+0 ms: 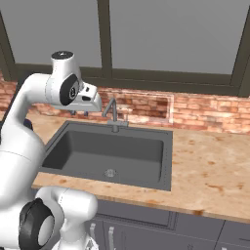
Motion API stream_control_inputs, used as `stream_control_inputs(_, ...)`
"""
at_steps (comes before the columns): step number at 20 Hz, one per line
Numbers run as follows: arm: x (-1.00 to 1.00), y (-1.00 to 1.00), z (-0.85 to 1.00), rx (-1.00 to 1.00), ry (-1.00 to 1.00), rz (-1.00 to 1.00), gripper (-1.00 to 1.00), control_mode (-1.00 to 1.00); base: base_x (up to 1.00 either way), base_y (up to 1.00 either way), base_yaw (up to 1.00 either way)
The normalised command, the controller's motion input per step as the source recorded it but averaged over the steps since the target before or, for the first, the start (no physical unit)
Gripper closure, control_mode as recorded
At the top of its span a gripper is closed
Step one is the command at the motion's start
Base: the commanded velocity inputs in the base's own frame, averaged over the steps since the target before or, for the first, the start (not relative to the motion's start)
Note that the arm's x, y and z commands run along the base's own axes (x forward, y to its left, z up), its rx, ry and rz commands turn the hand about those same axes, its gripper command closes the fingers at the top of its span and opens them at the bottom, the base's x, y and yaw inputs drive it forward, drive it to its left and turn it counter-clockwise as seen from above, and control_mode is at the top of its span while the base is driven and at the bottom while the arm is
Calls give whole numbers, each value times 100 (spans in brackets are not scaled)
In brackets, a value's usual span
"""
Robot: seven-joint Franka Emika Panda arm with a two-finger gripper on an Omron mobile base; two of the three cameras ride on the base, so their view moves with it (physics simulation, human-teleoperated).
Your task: Dump the lettuce from the pot into the sink. Then turn on the water and wash the lettuce. Then turn off the water and put the lettuce back in the pot.
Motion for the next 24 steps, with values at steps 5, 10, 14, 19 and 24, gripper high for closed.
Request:
stream_control_inputs(5,0,26,0,0,0,0,-100,-100,0,0,0)
stream_control_inputs(10,-3,45,0,-1,0,-1,-100,-100,0,0,0)
stream_control_inputs(14,0,62,0,-1,2,-3,-100,-100,0,0,0)
stream_control_inputs(19,7,75,0,-3,4,0,-100,-100,0,0,0)
stream_control_inputs(24,8,82,-9,0,1,-3,-100,-100,0,0,0)
